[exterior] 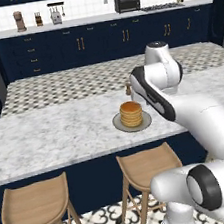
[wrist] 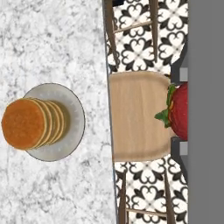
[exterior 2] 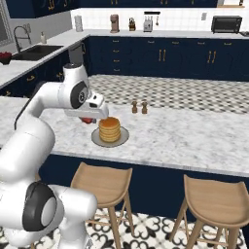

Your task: Take the strawberry from the fridge and place it on top of the pancake, located on the dining counter.

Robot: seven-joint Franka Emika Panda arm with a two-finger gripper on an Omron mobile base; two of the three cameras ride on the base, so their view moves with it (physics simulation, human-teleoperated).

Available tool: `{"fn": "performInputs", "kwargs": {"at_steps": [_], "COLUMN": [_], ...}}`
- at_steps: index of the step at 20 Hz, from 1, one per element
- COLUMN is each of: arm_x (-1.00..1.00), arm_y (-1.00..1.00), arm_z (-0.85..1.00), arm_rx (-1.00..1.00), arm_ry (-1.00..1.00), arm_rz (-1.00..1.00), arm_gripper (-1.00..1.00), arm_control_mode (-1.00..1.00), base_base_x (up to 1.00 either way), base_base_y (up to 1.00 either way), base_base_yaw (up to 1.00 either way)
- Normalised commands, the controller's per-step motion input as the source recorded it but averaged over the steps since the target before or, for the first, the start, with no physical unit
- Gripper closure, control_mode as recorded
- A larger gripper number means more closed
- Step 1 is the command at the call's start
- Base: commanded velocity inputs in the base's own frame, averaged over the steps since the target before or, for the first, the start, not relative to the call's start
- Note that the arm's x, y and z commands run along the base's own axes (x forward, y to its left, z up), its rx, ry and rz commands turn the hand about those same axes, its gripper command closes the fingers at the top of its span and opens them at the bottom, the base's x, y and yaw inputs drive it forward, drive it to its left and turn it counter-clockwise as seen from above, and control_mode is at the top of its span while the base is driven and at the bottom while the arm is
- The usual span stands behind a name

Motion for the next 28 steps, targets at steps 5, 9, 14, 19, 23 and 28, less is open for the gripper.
{"fn": "performInputs", "kwargs": {"at_steps": [5,9,14,19,23,28], "arm_x": [1.0,1.0,1.0,0.71,0.63,0.19], "arm_y": [0.0,0.02,0.01,0.0,0.0,0.04], "arm_z": [-0.11,-0.12,-0.45,-0.44,-0.36,-0.38], "arm_rx": [0.07,0.02,0.0,0.0,0.0,0.0], "arm_ry": [0.0,0.0,-0.07,0.05,0.03,0.12], "arm_rz": [0.0,0.0,0.0,0.01,0.01,0.0], "arm_gripper": [1.0,1.0,1.0,1.0,1.0,1.0], "arm_control_mode": [-1.0,-1.0,-1.0,-1.0,-1.0,-1.0], "base_base_x": [0.0,0.0,0.0,0.0,0.0,0.0], "base_base_y": [0.0,0.0,0.0,0.0,0.0,0.0], "base_base_yaw": [0.0,0.0,0.0,0.0,0.0,0.0]}}
